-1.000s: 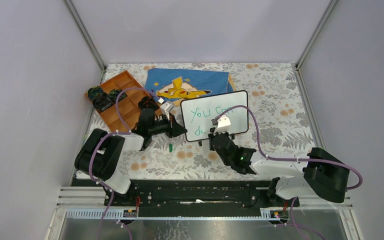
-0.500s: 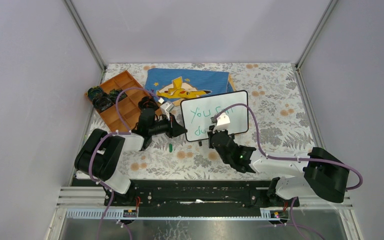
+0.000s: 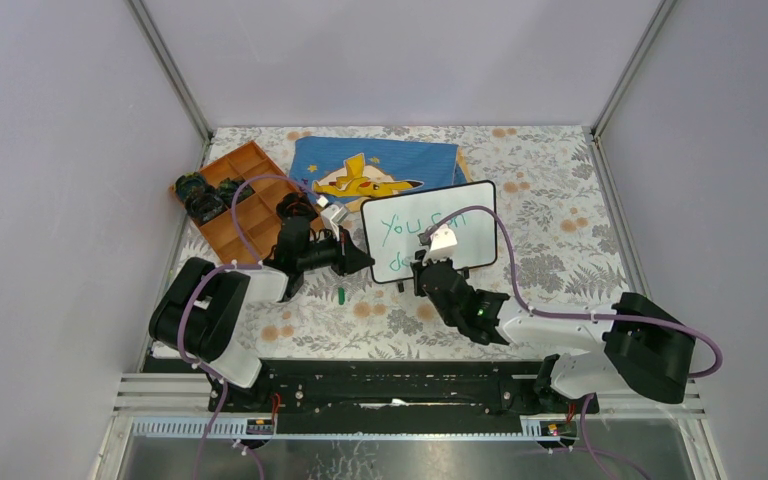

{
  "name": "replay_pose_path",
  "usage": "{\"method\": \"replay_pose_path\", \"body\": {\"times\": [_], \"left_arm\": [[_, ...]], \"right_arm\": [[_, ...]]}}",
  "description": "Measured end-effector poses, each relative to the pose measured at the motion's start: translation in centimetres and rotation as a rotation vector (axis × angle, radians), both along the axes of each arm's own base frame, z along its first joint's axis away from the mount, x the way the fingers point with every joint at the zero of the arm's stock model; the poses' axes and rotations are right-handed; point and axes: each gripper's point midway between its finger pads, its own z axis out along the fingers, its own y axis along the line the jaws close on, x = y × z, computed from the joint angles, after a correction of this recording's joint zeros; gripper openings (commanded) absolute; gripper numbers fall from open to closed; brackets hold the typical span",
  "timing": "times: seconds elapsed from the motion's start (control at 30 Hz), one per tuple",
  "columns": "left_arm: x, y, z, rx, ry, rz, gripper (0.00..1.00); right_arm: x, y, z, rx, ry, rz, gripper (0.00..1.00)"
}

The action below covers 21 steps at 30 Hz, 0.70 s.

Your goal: Write a sentence on the whiteboard

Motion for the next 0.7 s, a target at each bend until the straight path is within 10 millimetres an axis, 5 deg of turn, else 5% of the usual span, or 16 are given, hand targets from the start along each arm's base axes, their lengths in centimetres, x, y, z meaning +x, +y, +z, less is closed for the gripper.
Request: {"method": "replay_pose_path", "body": {"times": [0.5, 0.7], "left_arm": [[0.0, 0.0, 0.0, 0.002, 0.002, 0.0, 0.16], [0.0, 0.0, 0.0, 0.005, 0.003, 0.001, 0.16]], "right_arm": [[-0.3, 0.6, 0.0, 0.019, 0.014, 0.029, 0.0], [-0.8, -0.9, 2.9, 0.084, -0.025, 0.017, 0.0]]}}
